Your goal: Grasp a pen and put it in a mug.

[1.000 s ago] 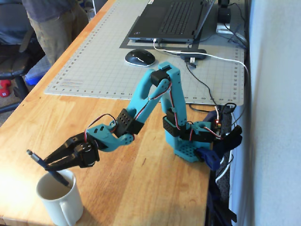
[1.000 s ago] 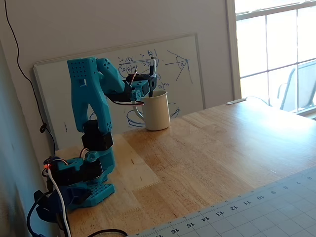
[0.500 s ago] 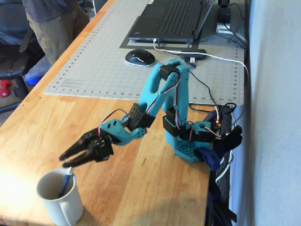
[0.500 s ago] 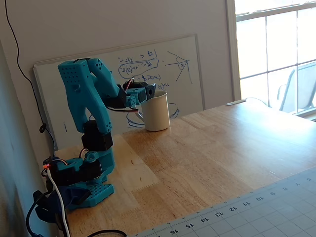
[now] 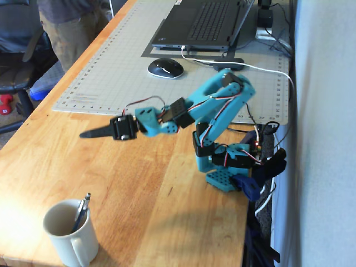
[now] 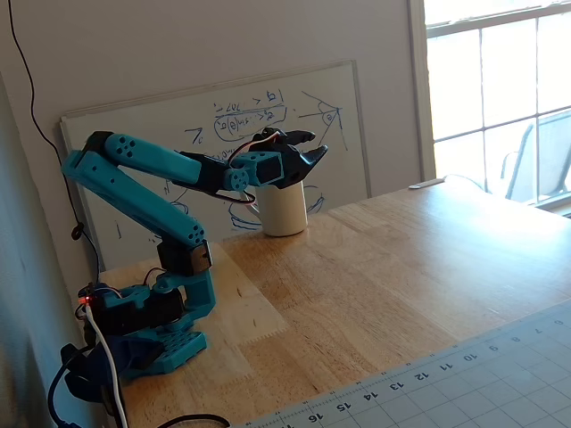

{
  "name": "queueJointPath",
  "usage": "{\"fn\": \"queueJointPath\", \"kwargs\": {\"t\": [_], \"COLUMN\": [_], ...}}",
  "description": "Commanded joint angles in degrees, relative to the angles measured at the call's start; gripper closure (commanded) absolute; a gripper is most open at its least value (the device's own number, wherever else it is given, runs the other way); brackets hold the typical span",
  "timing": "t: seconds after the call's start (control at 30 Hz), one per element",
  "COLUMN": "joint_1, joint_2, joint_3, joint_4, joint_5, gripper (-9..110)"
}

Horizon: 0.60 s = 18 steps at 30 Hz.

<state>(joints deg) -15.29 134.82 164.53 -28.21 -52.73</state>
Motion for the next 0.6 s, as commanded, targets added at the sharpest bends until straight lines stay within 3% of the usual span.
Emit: {"fn": "queueJointPath", "kwargs": {"t": [0.0, 0.3, 0.57], "joint_1": [7.5, 12.9, 13.2], "joint_2": [11.5, 25.8, 33.8], "joint_3": [-4.9, -9.6, -3.0], "joint_4": [21.0, 59.4, 77.9], "joint_5": [18.0, 41.6, 43.5], "gripper": [90, 90, 94]}}
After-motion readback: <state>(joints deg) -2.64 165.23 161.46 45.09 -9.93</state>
